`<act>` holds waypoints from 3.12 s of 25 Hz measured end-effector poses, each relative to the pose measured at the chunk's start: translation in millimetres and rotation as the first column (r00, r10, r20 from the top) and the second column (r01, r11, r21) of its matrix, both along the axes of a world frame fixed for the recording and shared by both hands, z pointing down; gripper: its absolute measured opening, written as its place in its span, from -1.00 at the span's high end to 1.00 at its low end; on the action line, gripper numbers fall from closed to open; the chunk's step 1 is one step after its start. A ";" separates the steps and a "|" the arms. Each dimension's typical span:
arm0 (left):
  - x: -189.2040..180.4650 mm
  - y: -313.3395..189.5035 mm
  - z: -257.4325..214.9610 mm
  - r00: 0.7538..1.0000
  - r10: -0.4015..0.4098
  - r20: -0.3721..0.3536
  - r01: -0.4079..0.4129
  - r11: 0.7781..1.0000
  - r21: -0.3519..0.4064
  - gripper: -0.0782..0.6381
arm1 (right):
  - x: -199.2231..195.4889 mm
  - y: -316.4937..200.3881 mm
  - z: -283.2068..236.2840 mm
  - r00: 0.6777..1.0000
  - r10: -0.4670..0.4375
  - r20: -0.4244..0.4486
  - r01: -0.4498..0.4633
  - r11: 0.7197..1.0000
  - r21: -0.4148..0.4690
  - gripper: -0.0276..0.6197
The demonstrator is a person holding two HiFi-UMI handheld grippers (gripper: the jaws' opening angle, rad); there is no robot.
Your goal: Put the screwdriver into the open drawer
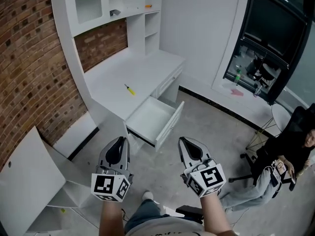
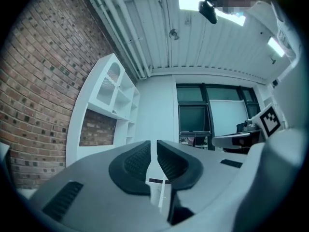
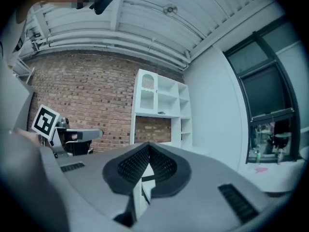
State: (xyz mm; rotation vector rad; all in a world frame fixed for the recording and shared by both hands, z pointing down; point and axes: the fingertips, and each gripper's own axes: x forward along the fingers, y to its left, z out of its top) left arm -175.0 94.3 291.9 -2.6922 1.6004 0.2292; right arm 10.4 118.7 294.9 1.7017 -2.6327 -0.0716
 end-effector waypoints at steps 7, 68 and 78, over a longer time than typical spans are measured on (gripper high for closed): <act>-11.4 -108.8 15.5 0.999 0.047 -0.002 -0.047 0.998 -0.047 0.18 | -8.6 -95.0 15.6 0.998 0.061 -0.023 -0.063 0.996 -0.067 0.88; 2.1 -564.8 250.2 0.931 -0.277 0.235 0.362 0.640 -0.678 0.55 | 92.6 -465.5 171.1 0.999 -0.035 -0.027 0.020 0.903 -0.429 0.88; -4.2 -527.4 163.9 0.974 -0.216 0.065 0.216 0.813 -0.541 0.55 | 109.6 -454.2 130.5 0.993 0.119 0.001 -0.112 0.934 -0.338 0.88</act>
